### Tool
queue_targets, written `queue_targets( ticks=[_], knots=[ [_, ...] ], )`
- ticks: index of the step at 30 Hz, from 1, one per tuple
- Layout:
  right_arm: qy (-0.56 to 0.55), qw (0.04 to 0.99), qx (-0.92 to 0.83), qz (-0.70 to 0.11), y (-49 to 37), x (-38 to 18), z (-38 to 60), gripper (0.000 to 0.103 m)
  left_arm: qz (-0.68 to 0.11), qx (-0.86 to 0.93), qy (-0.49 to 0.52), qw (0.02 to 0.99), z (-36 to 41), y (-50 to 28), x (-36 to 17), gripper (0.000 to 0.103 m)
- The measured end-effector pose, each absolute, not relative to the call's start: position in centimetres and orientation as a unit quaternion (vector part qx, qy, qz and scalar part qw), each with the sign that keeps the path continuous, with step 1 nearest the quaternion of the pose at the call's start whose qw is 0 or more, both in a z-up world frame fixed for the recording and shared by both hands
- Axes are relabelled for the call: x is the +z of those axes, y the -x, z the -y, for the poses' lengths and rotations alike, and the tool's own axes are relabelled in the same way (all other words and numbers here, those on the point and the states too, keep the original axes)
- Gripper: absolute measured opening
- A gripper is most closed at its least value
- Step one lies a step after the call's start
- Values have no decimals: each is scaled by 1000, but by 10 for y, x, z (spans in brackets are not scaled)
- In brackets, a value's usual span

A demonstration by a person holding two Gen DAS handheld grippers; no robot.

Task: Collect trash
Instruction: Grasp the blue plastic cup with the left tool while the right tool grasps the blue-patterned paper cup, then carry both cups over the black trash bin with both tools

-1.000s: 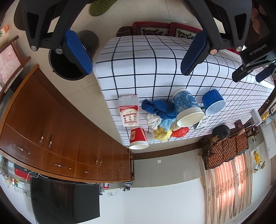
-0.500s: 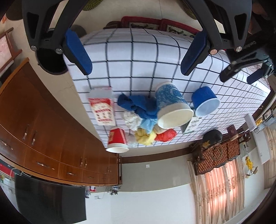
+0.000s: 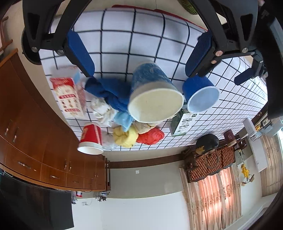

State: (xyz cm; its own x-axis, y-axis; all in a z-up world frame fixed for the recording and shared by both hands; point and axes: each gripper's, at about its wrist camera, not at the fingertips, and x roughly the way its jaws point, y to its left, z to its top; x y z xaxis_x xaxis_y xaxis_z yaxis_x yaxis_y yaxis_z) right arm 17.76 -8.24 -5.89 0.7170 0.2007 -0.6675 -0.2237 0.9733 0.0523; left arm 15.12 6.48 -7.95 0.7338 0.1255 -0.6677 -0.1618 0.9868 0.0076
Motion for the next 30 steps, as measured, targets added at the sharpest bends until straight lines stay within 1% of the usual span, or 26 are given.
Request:
queue_targets(
  ticks=[5, 13, 15, 18, 20, 21, 22, 25, 26, 27, 28, 30],
  knots=[
    [23, 925, 113, -363, -195, -66, 73, 103, -353, 78, 17, 932, -64, -162, -82, 103],
    [11, 923, 111, -369, -219, -74, 67, 103, -357, 67, 37, 931, -70, -183, -89, 103],
    [10, 923, 111, -368, -223, -76, 66, 103, -352, 64, 36, 933, -69, -185, -90, 101],
    [7, 926, 114, -359, -227, -77, 67, 103, -349, 59, 34, 935, -69, -189, -90, 93],
    [8, 928, 117, -355, -228, -78, 66, 103, -350, 54, 34, 934, -70, -193, -92, 80],
    [10, 928, 119, -354, -228, -79, 66, 100, -352, 52, 34, 934, -70, -195, -93, 80],
    [10, 927, 123, -354, -229, -79, 65, 94, -350, 52, 34, 935, -70, -195, -93, 80],
    [11, 923, 135, -360, -232, -82, 64, 80, -346, 48, 35, 936, -71, -194, -92, 79],
    [11, 923, 136, -360, -232, -82, 64, 78, -344, 45, 37, 937, -71, -193, -92, 79],
    [12, 924, 139, -357, -232, -81, 63, 71, -343, 43, 39, 938, -72, -192, -92, 79],
    [15, 924, 141, -355, -231, -81, 62, 68, -341, 43, 40, 938, -72, -191, -91, 79],
    [17, 924, 146, -354, -231, -80, 61, 67, -338, 40, 41, 939, -72, -189, -90, 78]
  ],
)
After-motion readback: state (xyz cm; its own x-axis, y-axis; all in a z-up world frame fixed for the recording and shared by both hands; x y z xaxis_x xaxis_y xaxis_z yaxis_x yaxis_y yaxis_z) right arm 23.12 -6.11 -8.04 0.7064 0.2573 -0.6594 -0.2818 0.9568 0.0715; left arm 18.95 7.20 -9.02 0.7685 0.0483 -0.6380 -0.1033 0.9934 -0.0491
